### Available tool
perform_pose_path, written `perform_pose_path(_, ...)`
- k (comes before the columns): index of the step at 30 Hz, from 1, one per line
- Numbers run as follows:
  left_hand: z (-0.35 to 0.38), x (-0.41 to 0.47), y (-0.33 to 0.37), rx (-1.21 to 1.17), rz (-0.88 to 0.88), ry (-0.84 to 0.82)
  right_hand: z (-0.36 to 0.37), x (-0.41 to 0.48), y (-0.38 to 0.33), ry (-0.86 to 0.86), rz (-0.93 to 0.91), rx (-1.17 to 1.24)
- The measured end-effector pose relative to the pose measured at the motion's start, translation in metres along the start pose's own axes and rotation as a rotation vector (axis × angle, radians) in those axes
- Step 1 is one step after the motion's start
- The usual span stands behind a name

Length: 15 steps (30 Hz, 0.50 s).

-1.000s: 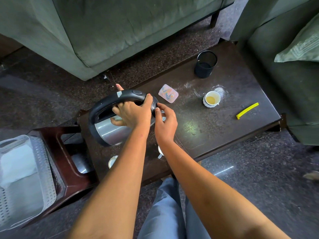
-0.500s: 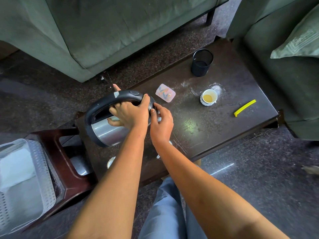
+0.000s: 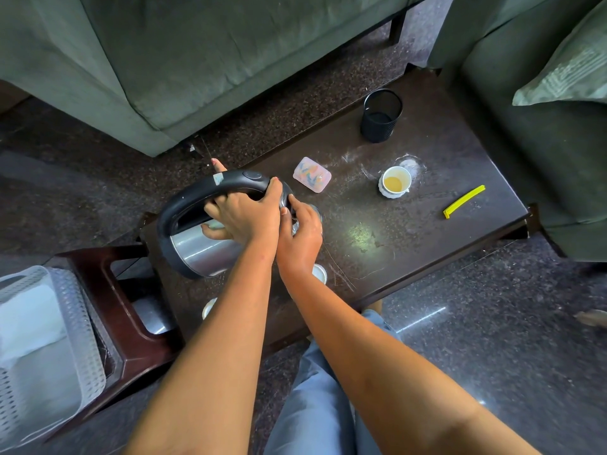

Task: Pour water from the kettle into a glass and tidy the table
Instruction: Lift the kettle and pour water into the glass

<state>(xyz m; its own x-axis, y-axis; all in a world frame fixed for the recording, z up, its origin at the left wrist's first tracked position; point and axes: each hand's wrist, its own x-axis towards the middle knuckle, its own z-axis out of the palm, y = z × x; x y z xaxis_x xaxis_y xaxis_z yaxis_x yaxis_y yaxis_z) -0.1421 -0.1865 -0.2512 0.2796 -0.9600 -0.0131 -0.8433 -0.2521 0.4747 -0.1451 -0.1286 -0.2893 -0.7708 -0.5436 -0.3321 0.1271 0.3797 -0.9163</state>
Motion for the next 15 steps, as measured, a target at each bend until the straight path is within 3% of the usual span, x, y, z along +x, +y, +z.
perform_pose_path(15, 0.004, 0.002, -0.003, 0.009, 0.017, -0.022, -0.005, -0.013, 0.002, -0.131, -0.040, -0.101)
